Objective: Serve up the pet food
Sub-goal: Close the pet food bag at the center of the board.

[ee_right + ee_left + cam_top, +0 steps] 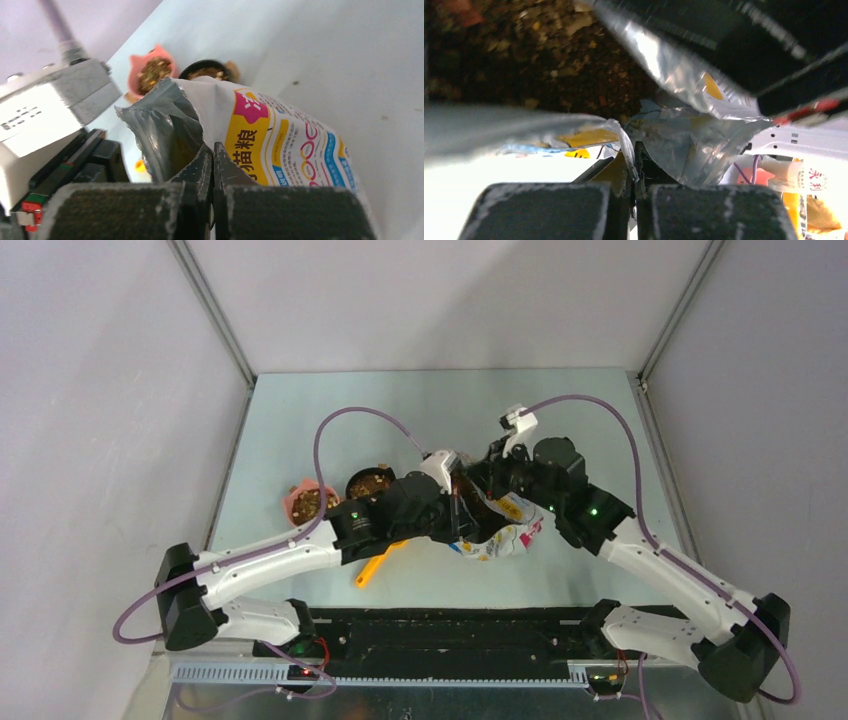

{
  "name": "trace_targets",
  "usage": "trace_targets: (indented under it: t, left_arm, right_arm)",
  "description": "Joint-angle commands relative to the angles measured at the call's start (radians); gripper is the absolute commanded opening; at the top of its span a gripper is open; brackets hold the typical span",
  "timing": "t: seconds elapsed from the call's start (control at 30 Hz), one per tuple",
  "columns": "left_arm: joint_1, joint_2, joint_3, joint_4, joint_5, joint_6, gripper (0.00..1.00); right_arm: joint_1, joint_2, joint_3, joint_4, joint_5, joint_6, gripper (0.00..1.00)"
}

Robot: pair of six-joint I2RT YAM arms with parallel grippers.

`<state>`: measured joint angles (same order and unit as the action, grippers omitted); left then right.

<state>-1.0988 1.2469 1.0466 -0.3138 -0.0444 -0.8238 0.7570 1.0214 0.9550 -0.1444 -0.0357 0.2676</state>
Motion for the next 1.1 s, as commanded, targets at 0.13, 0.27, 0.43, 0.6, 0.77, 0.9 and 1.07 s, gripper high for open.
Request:
trace_targets:
  t: [0.13,0.27,0.43,0.6,0.77,0.9,1.07]
  left_arm:
    - [-0.015,0.02,0.123,0.28,-0.167,-0.096,0.0]
    - [-0.014,-0.004,0.105,0.246,-0.291,-0.092,0.0]
    - [-0.012,-0.022,0.1,0.225,-0.352,-0.069,0.0]
    - [0.007,-0.027,0.096,0.207,-0.348,-0.07,0.0]
    - [0.032,-0.024,0.09,0.2,-0.312,-0.08,0.0]
    - [0.046,-0.019,0.091,0.199,-0.284,-0.08,0.0]
    - [0.052,-0.024,0.09,0.207,-0.238,-0.047,0.0]
  right_arm:
    - [-0.021,0.032,0.168,-0.07,-0.42,-0.091,0.0]
    - [-0.062,-0.034,0.171,-0.175,-0.314,-0.134,0.39]
    - [-0.097,-0.123,0.159,-0.249,-0.263,-0.196,0.68]
    - [-0.121,-0.208,0.124,-0.327,-0.251,-0.372,0.99]
    - [-0.194,-0.292,0.051,-0.411,-0.439,-0.686,0.99]
    - [-0.261,-0.316,0.035,-0.482,-0.563,-0.813,0.98]
    - [-0.339,-0.294,0.036,-0.492,-0.62,-0.903,0.98]
